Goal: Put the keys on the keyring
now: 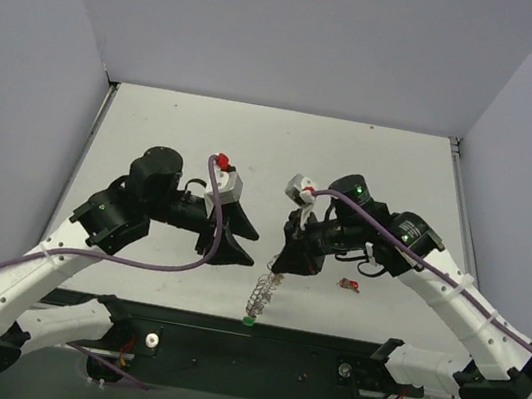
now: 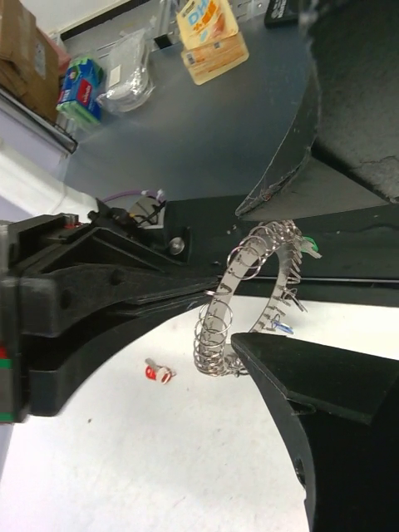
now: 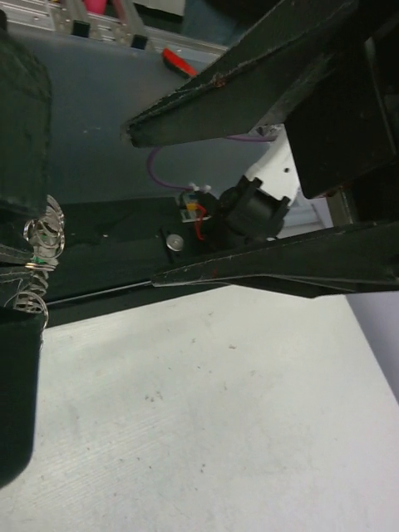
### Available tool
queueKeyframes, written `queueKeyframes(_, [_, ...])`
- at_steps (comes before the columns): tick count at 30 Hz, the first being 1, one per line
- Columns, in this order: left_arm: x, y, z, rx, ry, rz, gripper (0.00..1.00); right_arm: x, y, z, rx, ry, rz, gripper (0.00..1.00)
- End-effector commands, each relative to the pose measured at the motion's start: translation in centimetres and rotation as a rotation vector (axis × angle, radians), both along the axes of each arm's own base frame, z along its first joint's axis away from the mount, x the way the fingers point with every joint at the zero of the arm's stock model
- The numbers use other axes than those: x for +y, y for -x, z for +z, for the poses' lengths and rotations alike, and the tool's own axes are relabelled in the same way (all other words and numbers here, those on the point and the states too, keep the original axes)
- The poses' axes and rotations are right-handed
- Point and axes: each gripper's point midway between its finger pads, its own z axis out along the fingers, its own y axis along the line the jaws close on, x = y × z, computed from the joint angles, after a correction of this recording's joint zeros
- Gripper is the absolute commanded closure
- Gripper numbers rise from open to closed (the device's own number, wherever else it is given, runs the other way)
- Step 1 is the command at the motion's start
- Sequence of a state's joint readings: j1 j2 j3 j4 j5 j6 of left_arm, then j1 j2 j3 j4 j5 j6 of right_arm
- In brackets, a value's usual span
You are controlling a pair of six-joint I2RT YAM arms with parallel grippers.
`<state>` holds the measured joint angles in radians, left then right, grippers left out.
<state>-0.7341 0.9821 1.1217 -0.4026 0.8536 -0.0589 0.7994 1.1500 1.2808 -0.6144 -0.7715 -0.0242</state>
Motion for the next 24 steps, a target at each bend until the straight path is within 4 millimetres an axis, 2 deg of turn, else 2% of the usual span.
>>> queueKeyframes(1, [0.3,1.4,0.2,-0.019,-0.041,-0.077,0.35,0.4,1.3,-0.4,-0.045,0.115,0.077,1.0])
queueKeyframes(4, [-0.1,2.1,-0.4,-0.005,-0.06,-0.113,0.38,0.8,1.6,-0.5,-0.039,0.138,0.1,1.0])
queueKeyframes(14, [-1.5,3.8,-2.7,0.037,-0.111,-0.211,0.45,1.6,2.4,1.4,-0.059,0.091,0.166,1.0])
queueKeyframes(24, [-2.6,2.6,-2.9,0.009,-0.095,-0.167,0.58,1.7,2.8,1.6,-0.059,0.076,0.179,1.0])
